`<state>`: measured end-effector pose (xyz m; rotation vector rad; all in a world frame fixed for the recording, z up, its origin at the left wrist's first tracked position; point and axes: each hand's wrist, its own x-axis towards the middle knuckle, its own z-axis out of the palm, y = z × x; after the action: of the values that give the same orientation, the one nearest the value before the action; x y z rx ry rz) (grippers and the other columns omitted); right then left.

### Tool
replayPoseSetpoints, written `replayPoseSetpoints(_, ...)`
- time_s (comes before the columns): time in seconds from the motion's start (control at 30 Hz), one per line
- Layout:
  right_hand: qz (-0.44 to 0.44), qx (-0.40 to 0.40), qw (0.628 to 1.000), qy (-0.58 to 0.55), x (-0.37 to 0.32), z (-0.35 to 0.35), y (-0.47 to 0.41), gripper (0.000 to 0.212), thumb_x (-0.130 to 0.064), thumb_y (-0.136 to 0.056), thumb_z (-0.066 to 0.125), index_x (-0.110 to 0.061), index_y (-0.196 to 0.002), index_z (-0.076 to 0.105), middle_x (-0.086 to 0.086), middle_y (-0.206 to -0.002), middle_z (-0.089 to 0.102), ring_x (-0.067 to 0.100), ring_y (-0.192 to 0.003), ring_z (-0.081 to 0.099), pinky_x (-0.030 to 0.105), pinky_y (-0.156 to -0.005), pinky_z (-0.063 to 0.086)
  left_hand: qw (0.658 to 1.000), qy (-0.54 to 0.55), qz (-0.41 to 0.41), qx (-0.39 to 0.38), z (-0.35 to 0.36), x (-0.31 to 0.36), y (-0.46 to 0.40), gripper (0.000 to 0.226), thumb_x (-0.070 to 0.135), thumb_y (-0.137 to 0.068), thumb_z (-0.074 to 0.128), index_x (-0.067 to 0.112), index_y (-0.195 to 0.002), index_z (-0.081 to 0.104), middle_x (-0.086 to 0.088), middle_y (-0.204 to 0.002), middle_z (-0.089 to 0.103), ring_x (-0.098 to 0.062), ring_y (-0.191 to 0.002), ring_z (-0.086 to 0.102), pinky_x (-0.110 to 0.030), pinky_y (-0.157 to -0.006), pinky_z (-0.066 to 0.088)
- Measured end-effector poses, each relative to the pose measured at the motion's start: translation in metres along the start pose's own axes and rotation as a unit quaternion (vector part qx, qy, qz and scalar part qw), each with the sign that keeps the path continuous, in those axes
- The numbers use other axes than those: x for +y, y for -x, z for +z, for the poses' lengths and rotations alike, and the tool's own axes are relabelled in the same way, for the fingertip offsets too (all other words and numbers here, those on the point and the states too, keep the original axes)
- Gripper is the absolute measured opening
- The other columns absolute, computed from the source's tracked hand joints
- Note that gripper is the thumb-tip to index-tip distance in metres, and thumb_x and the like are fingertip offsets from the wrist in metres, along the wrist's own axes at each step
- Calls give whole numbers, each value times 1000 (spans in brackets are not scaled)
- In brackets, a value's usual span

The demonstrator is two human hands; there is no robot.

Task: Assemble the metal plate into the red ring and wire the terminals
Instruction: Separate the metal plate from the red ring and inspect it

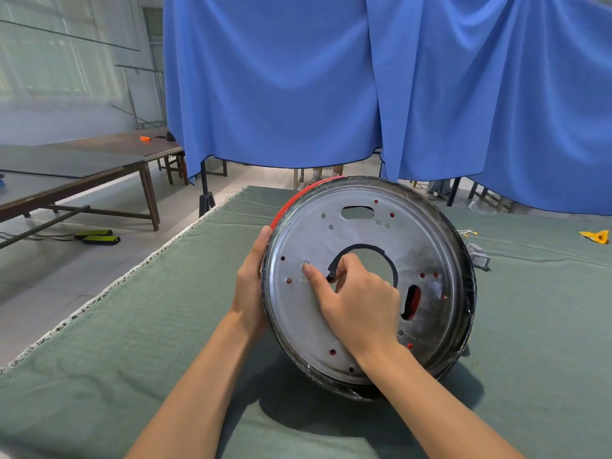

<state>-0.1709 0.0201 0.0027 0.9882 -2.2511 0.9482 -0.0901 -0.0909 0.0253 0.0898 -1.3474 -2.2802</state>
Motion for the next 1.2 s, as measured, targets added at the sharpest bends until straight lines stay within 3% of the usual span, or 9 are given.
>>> replayPoseSetpoints(0.1, 2, 14, 1000, -11, 0, -1, 0, 49, -71, -81, 36, -23, -71, 40, -13, -45, 32, 15, -45, 48, 27, -44, 35, 998, -50, 24, 4, -3, 2, 0, 68, 61, -86, 33, 12, -121, 64, -16, -116, 67, -30, -106, 65, -31, -76, 56)
replayPoseSetpoints(0.27, -15, 26, 1000, 7, -1, -4, -2, 48, -69, -83, 39, -24, -69, 37, -13, -42, 31, 12, -38, 40, 20, -39, 20, 992, -127, 17, -5, -11, 10, -2, 50, 47, -85, 49, 13, -119, 64, -13, -111, 70, -27, -101, 68, -28, -72, 56)
replayPoseSetpoints(0.33, -22, 30, 999, 23, -2, -5, -3, 48, -67, -84, 46, -23, -68, 36, -13, -42, 32, 12, -36, 36, 18, -39, 14, 988, -155, 24, -8, -13, 12, -2, 31, 37, -87, 52, 22, -103, 74, -3, -99, 74, -17, -90, 71, -21, -65, 55)
replayPoseSetpoints(0.4, -34, 32, 998, 45, -4, -5, -3, 48, -66, -84, 46, -23, -67, 36, -12, -41, 35, 12, -34, 34, 17, -39, 11, 982, -183, 34, 5, -10, 13, -3, 35, 31, -90, 47, 34, -72, 78, 13, -76, 74, -2, -69, 70, -13, -53, 51)
replayPoseSetpoints(0.53, -47, 33, 996, 64, -4, -4, -5, 47, -66, -83, 45, -23, -66, 35, -12, -40, 33, 12, -33, 30, 16, -39, 8, 971, -217, 42, 90, -8, 11, -8, 35, 21, -91, 46, 15, -61, 64, 13, -45, 58, -2, -40, 54, -10, -38, 39)
replayPoseSetpoints(0.63, -55, 38, 996, 61, -4, -3, -5, 46, -64, -81, 49, -23, -66, 34, -11, -38, 33, 13, -33, 27, 15, -39, 6, 964, -233, 51, 121, -9, 9, -13, 13, 15, -86, 47, 12, -73, 49, 13, -50, 51, -4, -47, 49, -15, -44, 41)
replayPoseSetpoints(0.83, -44, 42, 997, 49, -1, 1, -2, 46, -67, -82, 39, -23, -67, 36, -8, -37, 42, 15, -32, 32, 12, -42, 9, 962, -229, 65, 132, -3, 9, -12, 10, 19, -77, 49, 10, -75, 46, -7, -72, 41, -19, -70, 38, -36, -65, 33)
replayPoseSetpoints(0.97, -31, 42, 998, 47, 0, 3, 1, 51, -67, -82, 42, -18, -66, 45, -7, -39, 45, 20, -33, 44, 13, -44, 11, 964, -214, 70, 140, -5, 6, -14, 26, 12, -85, 50, 18, -60, 46, 7, -58, 47, -11, -55, 44, -30, -59, 36)
replayPoseSetpoints(1.2, -30, 32, 998, 44, -2, 2, 1, 46, -63, -81, 48, -21, -68, 38, -7, -40, 42, 18, -34, 36, 15, -43, 10, 966, -214, 64, 131, -7, 5, -14, 35, 17, -89, 51, 27, -55, 51, 7, -60, 53, -9, -57, 51, -26, -57, 41)
